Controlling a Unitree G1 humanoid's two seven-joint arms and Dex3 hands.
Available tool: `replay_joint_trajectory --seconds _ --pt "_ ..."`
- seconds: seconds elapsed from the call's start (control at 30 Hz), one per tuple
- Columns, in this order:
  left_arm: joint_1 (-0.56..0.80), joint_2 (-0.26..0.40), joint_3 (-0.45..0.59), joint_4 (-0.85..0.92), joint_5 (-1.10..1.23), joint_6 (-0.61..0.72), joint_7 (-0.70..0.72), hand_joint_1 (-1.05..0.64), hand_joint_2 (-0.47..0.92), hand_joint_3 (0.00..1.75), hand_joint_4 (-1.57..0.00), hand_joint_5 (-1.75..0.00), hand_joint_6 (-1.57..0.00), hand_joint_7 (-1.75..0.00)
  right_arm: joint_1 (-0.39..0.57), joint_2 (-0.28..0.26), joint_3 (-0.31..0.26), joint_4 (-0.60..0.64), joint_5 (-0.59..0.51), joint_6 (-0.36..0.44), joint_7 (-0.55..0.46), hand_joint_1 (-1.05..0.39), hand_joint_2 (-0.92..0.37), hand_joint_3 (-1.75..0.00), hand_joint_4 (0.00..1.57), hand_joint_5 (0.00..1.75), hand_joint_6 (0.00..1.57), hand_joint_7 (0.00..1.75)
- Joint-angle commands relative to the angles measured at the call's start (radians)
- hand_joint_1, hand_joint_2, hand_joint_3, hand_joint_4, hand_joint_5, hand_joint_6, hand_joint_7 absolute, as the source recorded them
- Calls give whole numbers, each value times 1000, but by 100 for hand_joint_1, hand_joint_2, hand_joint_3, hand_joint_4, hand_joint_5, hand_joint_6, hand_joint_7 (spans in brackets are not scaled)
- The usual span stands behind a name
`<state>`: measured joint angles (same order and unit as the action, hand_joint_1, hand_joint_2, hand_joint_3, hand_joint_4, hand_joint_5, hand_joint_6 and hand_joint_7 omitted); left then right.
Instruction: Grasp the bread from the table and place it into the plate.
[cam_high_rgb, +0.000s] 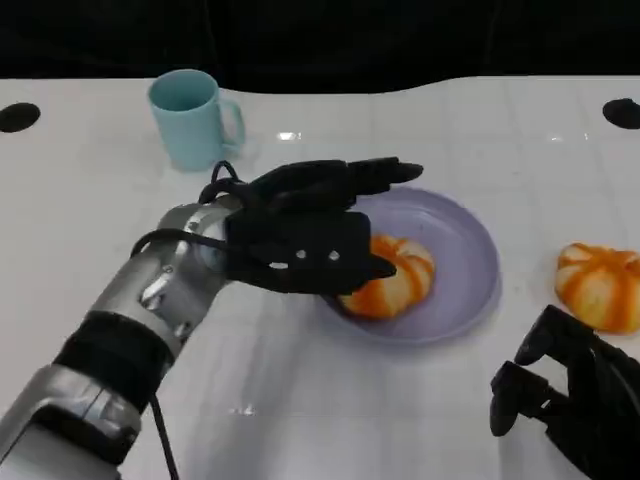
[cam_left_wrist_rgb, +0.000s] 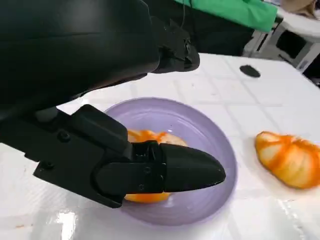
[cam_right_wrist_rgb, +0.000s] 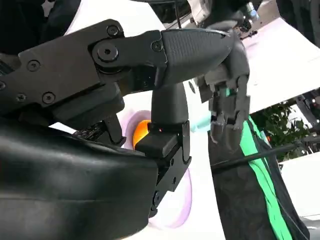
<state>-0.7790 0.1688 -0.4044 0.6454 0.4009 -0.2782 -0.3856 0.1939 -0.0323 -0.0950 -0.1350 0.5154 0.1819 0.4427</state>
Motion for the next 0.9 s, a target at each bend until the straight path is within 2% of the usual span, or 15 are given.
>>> replay_joint_trajectory --seconds 0.03,0.13,0.2,0.23,0.27,0.33,0.53,0.83,0.9 --pt "67 30 76 -82 -137 15 -104 -97 92 50 -8 -17 -10 -9 4 -11 -6 -12 3 5 -3 -58 -92 -37 74 175 59 161" --pt "125 18 136 -115 -248 -3 -139 -91 92 44 -12 -27 -16 -10 4 -12 -6 -12 4 4 0 -58 -92 -37 74 175 59 162" --pt "170 -2 176 -132 -327 -9 -155 -83 92 37 -4 -68 -26 -9 4 -11 -6 -11 5 3 1 -58 -92 -36 74 175 58 162" --pt "198 -17 197 -144 -367 -7 -154 -81 92 35 -2 -78 -28 -8 4 -11 -6 -10 5 2 2 -58 -92 -36 74 175 58 162" --pt "215 -26 210 -153 -391 -3 -153 -78 92 30 -7 -91 -35 -11 4 -11 -6 -10 5 1 3 -58 -92 -36 74 175 58 162" --pt "275 -47 241 -188 -447 -6 -144 -75 92 28 -14 -103 -43 -14 6 -10 -6 -12 3 -3 1 -59 -92 -36 74 175 58 163" --pt "418 -67 291 -322 -534 13 -134 -66 92 35 -28 -108 -57 -22 9 -5 -4 -17 2 -3 -5 -59 -92 -36 74 175 58 162" --pt "637 -171 358 -508 -750 125 -125 -62 92 35 -55 -116 -79 -36 12 -16 -4 -26 7 9 -2 -59 -92 -35 75 175 59 162" --pt "672 -178 364 -528 -773 135 -127 -63 92 39 -54 -131 -68 -71 12 -17 -5 -26 8 10 -1 -59 -92 -36 74 175 58 162"
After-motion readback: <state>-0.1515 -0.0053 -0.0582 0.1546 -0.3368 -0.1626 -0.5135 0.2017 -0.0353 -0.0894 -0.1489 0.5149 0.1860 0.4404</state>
